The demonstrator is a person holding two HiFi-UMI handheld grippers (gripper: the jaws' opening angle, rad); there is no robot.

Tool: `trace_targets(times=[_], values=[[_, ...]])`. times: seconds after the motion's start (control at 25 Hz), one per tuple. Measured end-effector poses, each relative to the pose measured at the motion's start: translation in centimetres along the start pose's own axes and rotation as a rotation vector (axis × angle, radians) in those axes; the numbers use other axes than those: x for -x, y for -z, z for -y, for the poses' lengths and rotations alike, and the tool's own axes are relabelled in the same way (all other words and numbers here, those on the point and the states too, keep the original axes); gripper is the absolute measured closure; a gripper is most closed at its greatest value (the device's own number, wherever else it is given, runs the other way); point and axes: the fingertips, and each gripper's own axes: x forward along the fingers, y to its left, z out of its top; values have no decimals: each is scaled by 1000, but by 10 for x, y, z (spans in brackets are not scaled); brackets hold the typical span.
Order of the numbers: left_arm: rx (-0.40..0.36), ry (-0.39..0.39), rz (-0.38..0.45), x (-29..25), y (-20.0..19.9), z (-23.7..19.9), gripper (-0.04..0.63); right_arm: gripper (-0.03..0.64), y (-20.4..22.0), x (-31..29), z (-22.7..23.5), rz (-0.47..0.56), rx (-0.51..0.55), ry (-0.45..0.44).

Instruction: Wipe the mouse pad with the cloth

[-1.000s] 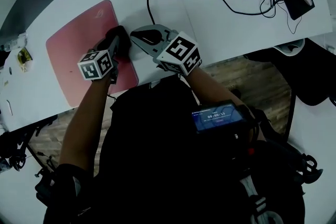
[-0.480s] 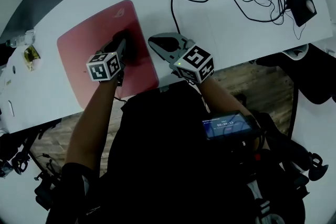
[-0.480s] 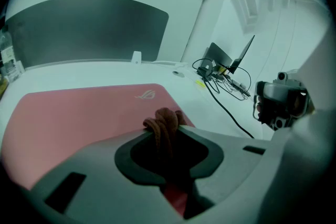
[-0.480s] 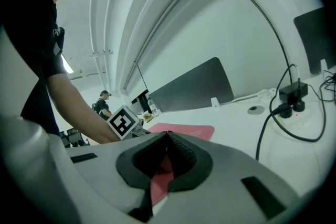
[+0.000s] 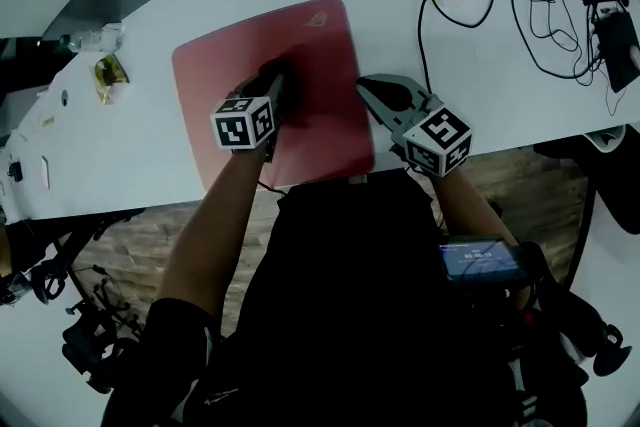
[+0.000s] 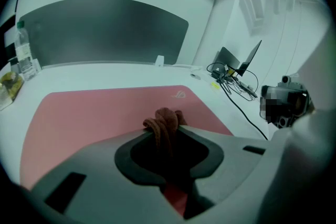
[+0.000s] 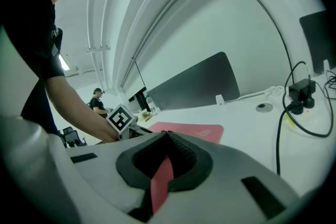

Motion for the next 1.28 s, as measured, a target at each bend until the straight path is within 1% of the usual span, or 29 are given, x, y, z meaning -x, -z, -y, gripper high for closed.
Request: trace_targets(times=[0.16, 0.4, 0.68, 0.84, 0.96, 1.16, 1.28], values=[[4, -20, 9, 15, 5, -27, 509, 591, 2, -10, -10, -12, 1, 11], [5, -71, 22, 40, 16, -71, 509, 591, 6, -28, -30, -26, 9, 19], [-1, -146, 28, 75, 32, -127, 509, 591, 0, -49, -54, -16, 30, 19], [10, -198, 37, 94, 42, -160, 509, 591, -1, -58, -66, -19, 44, 12], [26, -236, 42, 109, 50, -182, 509, 591, -1, -61, -73, -23, 51, 14], [92, -290, 68, 129, 60, -215, 509, 591, -3, -61, -77, -22, 58, 25], [109, -313, 71, 139, 66, -230, 509, 591, -2, -61, -82, -22, 59, 31]])
